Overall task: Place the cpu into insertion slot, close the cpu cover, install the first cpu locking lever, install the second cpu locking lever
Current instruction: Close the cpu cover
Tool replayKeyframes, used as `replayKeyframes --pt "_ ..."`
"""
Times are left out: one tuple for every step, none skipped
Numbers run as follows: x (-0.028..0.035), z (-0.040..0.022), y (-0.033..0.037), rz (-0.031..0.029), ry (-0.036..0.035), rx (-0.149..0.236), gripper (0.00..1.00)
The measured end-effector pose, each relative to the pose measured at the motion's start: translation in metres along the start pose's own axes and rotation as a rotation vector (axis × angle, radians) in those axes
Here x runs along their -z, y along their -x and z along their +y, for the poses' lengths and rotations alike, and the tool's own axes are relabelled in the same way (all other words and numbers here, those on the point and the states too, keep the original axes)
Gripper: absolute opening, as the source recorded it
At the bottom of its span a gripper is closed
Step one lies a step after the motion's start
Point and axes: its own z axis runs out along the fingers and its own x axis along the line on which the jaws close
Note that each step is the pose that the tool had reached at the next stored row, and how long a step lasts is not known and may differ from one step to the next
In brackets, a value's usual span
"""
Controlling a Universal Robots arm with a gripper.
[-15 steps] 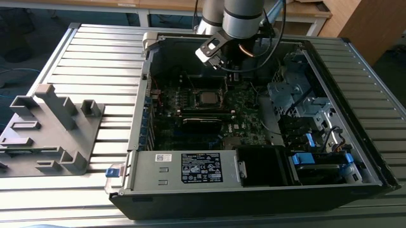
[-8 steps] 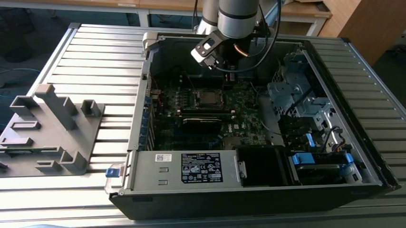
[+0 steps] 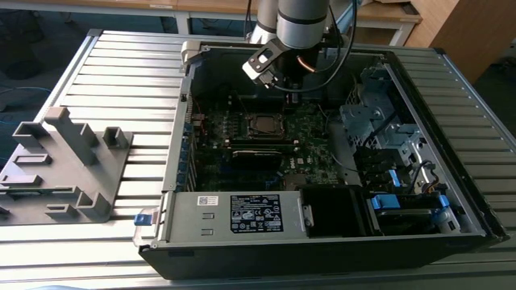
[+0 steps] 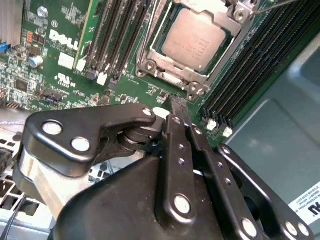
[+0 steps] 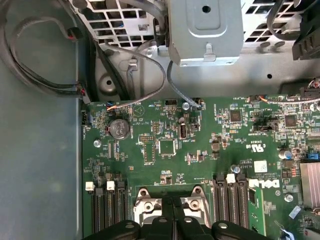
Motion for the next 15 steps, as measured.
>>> replayKeyframes --pt "-0.0002 0.0000 0.0000 -0.0011 -0.0163 0.000 0.11" --pt "-0.0004 0.0000 0.0000 -0.0021 -0.0300 0.000 0.11" --pt "-0.0006 0.0001 0.0000 -0.0029 -0.0435 0.000 0.11" --pt "-0.0005 0.0000 0.0000 -0.0032 -0.0454 0.000 0.11" --pt "-0.0005 0.0000 0.0000 -0.0033 -0.0461 0.000 0.11" --pt "-0.0005 0.0000 0.0000 -0.0033 -0.0467 0.000 0.11" --pt "-0.0006 0.0000 0.0000 -0.0033 -0.0472 0.000 0.11" --pt "-0.0006 0.0000 0.0000 -0.0032 -0.0477 0.000 0.11" --pt "-0.0006 0.0000 0.0000 -0.0032 -0.0482 0.000 0.11" --pt "-0.0006 0.0000 0.0000 -0.0032 -0.0485 0.000 0.11" --pt "-0.0007 0.0000 0.0000 -0.0030 -0.0485 0.006 0.11" --pt "-0.0008 0.0000 0.0000 -0.0025 -0.0487 0.022 0.11" --pt "-0.0009 0.0000 0.0000 -0.0020 -0.0489 0.039 0.11" --pt "-0.0010 -0.0001 0.0000 -0.0016 -0.0491 0.056 0.11" --pt "-0.0011 -0.0001 0.0000 -0.0011 -0.0493 0.073 0.11"
